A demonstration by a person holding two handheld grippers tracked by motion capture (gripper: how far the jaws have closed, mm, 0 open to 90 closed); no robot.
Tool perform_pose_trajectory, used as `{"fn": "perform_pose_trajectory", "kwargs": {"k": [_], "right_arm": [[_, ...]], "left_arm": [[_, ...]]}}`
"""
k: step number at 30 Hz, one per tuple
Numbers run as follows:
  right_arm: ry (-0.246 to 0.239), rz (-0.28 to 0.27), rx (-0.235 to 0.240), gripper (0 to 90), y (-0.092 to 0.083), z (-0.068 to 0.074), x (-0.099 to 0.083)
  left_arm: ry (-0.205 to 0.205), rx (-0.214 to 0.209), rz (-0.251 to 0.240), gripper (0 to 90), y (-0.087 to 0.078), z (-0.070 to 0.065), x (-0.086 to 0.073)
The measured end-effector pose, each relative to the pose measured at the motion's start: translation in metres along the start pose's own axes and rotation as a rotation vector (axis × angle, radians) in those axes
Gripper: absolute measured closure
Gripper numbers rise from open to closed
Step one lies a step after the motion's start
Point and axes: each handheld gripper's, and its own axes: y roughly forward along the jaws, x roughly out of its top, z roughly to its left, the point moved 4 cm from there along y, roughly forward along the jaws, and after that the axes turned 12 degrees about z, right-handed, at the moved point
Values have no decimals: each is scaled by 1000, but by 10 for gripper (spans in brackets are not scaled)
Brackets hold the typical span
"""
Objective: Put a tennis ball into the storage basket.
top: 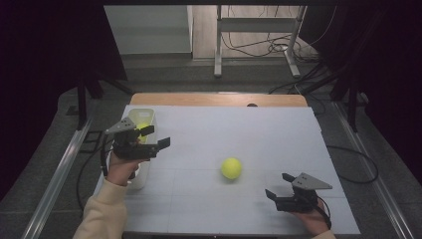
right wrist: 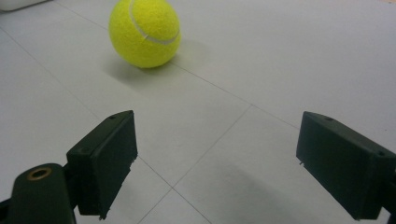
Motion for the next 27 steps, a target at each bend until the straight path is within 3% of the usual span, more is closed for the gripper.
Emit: {"fn": "perform_pose_trajectory", "kwargs": {"k": [12,27], "right_arm": [[-4,5,0,131,0,1,0],[-5,-2,0,131,1,0,1]], "left_arm": [[55,-42,43,131,22,-24,1],[67,-66,65,131,35,-37,3]]}}
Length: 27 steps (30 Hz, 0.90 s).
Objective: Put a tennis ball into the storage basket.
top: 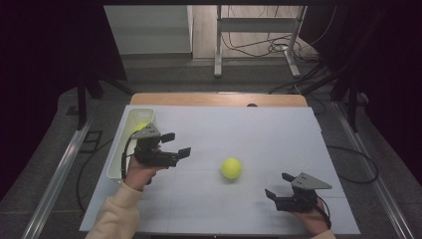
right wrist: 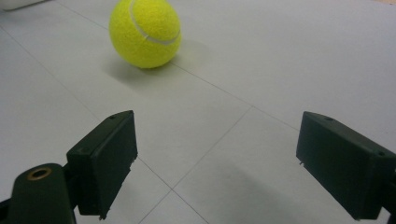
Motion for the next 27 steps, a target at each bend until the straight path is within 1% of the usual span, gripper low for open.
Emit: {"fn": "perform_pose_trajectory", "kwargs": {"k": [11,14,19,27], "right_arm": [[2,-5,-4,132,1,0,1],[1,-4,-5,132,1,0,1],[4,-4,-7,132,1,0,1],[4,-3,-5,132,2,-1,1]], "left_arm": [[16,-15,19,131,9,-6,2],[28,-10,29,131,12,-7,2],[45,-15,48,130,19,-10,3],[59,-24,67,129,26,-15,3]]}}
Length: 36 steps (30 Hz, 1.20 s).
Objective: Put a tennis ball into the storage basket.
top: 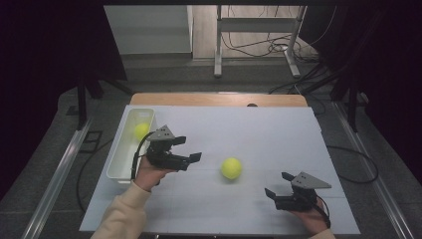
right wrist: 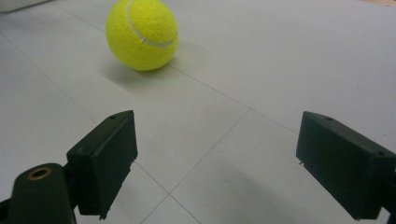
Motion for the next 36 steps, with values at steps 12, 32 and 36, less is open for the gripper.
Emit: {"fn": "perform_pose_trajectory", "kwargs": {"k": [12,32,36], "right_arm": [[1,-1,1,131,0,1,-1],[-5,-2,-2,132,-1,2,0],[-4,-3,-2,132,-2,2,0]], "left_arm": [[21,-17,33,126,16,-9,3],[48,-39,96,123,43,-19,6],[49,-43,121,122,51,-20,6]]}}
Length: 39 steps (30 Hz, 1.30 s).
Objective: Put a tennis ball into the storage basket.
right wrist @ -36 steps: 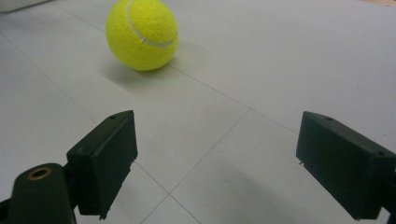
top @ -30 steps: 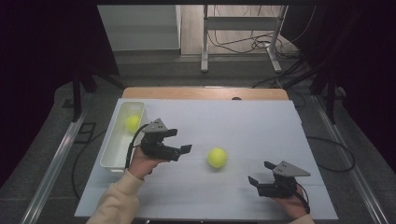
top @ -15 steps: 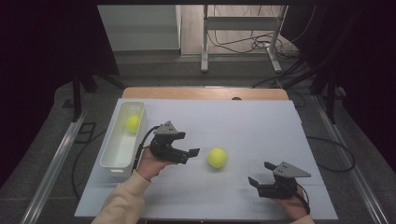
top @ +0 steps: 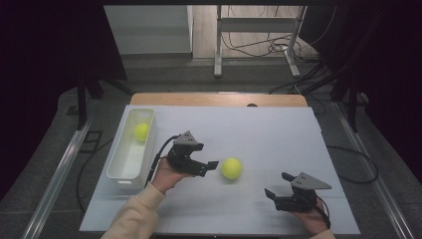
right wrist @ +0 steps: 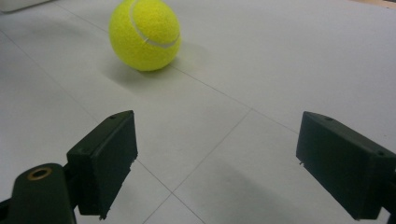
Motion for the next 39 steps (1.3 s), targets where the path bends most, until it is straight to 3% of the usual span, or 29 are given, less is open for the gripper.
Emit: {"fn": "perform_pose_trajectory", "kwargs": {"k": [11,39], "right_arm": [[-5,-1,3,132,0,0,0],[-16,6,2,132,1,1,0]], "left_arm": [[17,-2,53,119,22,-4,2],[22,-16,136,116,61,-10,14]]}}
